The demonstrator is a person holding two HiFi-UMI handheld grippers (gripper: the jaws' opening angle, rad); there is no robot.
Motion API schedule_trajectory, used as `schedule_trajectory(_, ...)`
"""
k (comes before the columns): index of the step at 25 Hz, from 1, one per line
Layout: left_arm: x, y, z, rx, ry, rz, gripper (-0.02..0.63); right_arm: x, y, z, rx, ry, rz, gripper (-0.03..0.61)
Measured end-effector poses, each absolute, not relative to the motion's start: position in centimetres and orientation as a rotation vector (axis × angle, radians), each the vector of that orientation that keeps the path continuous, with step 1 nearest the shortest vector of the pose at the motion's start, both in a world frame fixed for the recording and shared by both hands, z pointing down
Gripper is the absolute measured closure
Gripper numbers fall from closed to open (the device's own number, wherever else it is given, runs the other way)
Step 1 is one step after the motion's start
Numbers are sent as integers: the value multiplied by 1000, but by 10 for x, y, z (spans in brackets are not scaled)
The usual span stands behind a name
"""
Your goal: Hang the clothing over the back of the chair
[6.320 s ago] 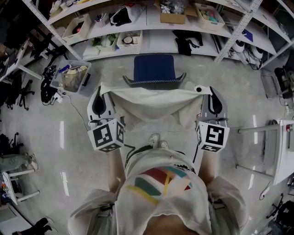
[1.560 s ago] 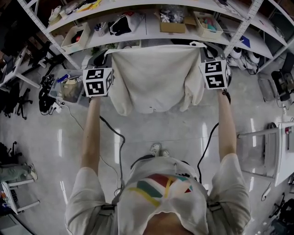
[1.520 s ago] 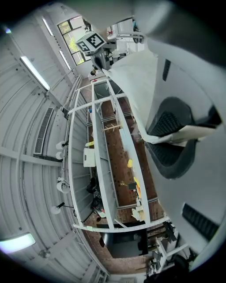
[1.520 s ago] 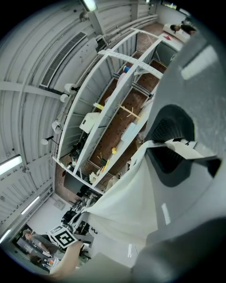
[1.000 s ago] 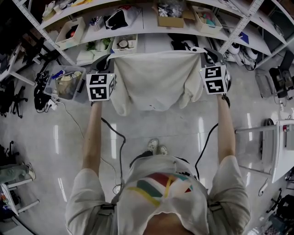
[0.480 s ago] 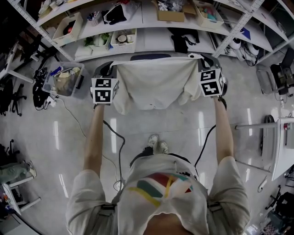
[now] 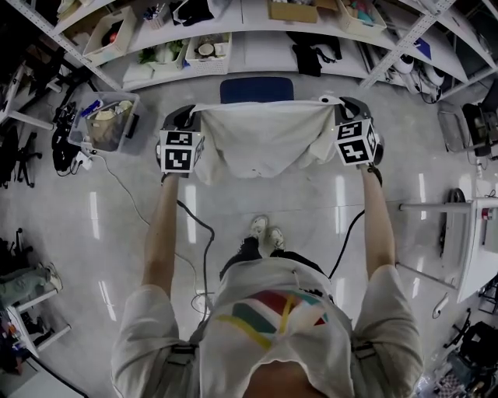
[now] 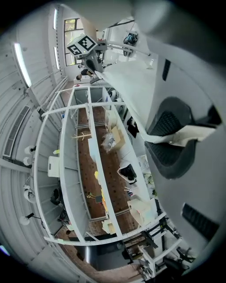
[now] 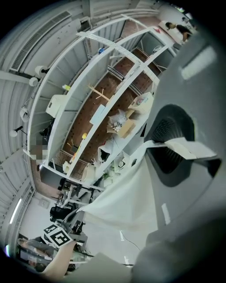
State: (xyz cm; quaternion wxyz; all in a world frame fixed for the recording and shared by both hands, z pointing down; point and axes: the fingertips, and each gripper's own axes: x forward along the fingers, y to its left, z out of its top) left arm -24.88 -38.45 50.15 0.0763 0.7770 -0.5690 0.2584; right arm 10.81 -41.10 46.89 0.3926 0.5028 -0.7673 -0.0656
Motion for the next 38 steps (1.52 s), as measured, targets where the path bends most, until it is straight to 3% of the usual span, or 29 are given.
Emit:
schedule_trajectory(26,-250,-337,609,2185,-1510,1007,594,107,-381,584,1067,-1861,-33,563)
schedule_trajectory(38,-251,-334,630,2122,-1493,966,592,106,-373,610,1119,-1841,69,553)
